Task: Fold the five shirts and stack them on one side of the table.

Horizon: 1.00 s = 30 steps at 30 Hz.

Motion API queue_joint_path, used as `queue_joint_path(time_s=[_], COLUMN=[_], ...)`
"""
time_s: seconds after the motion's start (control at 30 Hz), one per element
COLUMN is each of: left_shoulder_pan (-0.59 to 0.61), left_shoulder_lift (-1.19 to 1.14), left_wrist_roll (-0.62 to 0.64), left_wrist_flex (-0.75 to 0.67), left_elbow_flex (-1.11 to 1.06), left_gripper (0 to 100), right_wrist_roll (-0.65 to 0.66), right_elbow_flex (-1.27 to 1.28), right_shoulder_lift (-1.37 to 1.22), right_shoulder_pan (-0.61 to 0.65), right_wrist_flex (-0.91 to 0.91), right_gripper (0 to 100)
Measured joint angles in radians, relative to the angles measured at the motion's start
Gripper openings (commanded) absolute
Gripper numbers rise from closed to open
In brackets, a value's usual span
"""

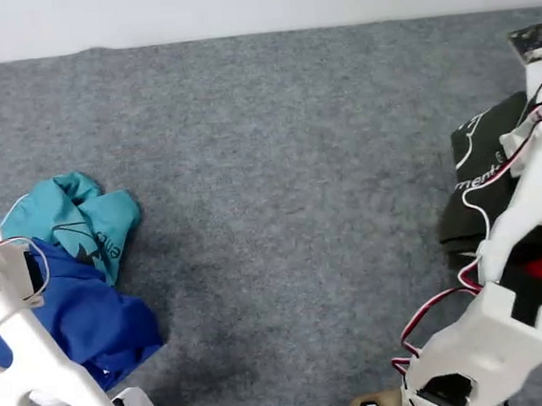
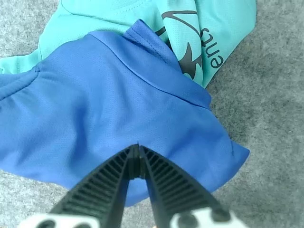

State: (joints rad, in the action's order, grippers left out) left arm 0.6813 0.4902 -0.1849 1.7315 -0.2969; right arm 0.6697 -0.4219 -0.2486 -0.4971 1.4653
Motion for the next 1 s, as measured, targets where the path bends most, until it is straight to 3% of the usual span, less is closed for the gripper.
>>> queue_joint_path(time_s=[0.67, 0.73, 0.9, 1.0], left_shoulder_pan=[0.000, 0.000, 0.000, 0.000], left_shoulder_lift=[0.000, 0.000, 0.000, 0.000], left_wrist_roll=[0.000, 0.000, 0.000, 0.000], left_wrist_flex=[0.000, 0.000, 0.000, 0.000], left_elbow_flex=[-0.003, -0.003, -0.003, -0.003], left_gripper=[1, 1, 1, 1], right_wrist_roll=[0.063, 0.087, 0.129, 0.126], right_elbow_flex=[0.000, 0.000, 0.000, 0.000], right_shoulder_lift=[-0.114, -0.147, -0.190, -0.190], right_shoulder_pan=[-0.115, -0.126, -0.150, -0.163], right_wrist_flex=[-0.164, -0.196, -0.219, -0.219], right_gripper=[1.3, 4.9, 26.1, 29.4])
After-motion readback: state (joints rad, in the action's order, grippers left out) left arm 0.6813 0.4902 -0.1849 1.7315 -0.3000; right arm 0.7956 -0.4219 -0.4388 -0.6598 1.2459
